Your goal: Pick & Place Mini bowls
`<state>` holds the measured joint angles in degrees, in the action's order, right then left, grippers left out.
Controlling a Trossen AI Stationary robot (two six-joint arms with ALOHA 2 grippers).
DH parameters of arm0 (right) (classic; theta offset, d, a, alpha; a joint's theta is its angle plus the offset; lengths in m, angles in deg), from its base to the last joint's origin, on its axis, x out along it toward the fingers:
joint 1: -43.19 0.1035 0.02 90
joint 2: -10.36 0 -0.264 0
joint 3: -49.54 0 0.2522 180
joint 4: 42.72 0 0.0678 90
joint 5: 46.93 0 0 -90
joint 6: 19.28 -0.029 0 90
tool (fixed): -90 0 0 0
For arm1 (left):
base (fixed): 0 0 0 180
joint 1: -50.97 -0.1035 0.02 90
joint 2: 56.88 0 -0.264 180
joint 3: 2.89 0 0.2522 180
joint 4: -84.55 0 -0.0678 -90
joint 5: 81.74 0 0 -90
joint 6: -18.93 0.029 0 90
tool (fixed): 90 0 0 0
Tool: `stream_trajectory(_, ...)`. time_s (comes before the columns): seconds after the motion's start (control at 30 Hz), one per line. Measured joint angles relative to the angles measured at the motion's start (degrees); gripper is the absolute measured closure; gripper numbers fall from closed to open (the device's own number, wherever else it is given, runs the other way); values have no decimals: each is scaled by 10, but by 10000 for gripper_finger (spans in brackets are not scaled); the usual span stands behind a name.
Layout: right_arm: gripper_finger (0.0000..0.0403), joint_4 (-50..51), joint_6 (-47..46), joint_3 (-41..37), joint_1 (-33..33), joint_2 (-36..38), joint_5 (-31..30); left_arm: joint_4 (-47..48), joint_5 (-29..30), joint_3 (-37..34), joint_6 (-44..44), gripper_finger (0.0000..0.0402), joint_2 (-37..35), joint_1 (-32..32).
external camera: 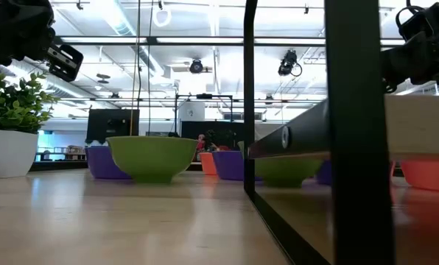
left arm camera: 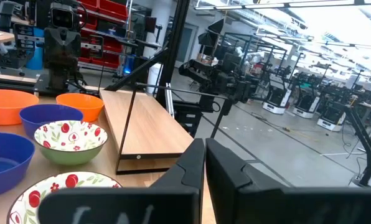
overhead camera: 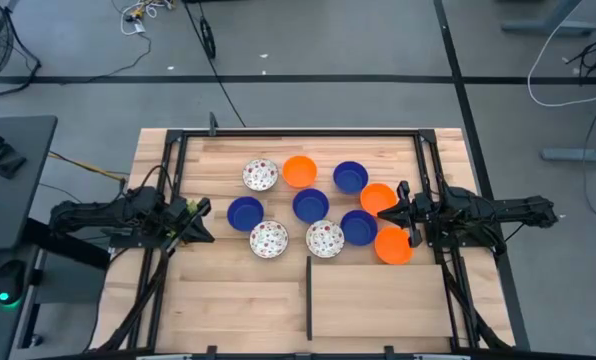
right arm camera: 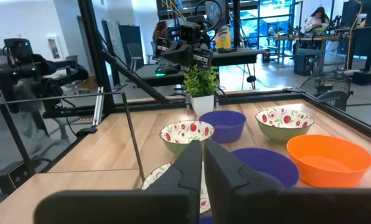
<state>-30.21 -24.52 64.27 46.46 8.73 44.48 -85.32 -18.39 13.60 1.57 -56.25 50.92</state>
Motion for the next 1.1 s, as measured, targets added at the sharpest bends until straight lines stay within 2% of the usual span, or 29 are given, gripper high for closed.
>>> stream_trajectory(0.7,380,0,0,0,0,0,0,-4,3,0,1,383,0,0)
stream_trajectory(0.87,380,0,0,0,0,0,0,-45,72,0,15,383,0,0)
stream_trajectory(1.03,380,0,0,0,0,0,0,-67,99,0,30,383,0,0)
stream_trajectory(1.1,380,0,0,0,0,0,0,-74,127,-2,31,383,4,0)
